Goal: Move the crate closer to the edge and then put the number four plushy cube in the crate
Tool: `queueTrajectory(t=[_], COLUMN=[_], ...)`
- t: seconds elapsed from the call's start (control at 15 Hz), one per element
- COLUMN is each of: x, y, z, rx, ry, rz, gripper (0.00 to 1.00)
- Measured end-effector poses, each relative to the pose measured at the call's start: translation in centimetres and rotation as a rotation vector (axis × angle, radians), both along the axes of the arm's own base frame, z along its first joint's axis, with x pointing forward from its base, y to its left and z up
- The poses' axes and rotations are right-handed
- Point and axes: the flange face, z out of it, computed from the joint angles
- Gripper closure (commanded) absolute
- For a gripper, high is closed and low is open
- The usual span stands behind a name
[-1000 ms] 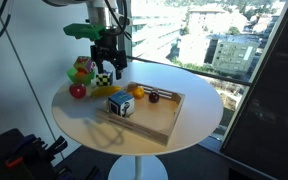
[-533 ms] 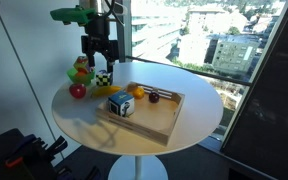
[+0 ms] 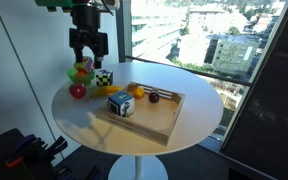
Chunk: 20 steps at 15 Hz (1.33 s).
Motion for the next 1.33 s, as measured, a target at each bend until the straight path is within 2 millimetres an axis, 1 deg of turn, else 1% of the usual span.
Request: queueTrajectory(t=[0.4, 0.8, 1.0, 1.2, 1.33], x=[-1.2, -1.7, -1.6, -1.5, -1.5], y=[0.6, 1.1, 1.3, 1.4, 1.4], z=[1.9, 4.0, 4.8, 5.3, 5.3], rx=[0.0, -0.002, -0.006, -0.009, -0.009], ry=[0.008, -0.048, -0.092, -0.128, -0.127], rz=[0.011, 0.022, 0.024, 0.026, 0.026], gripper=[0.0, 0.0, 0.0, 0.0, 0.0])
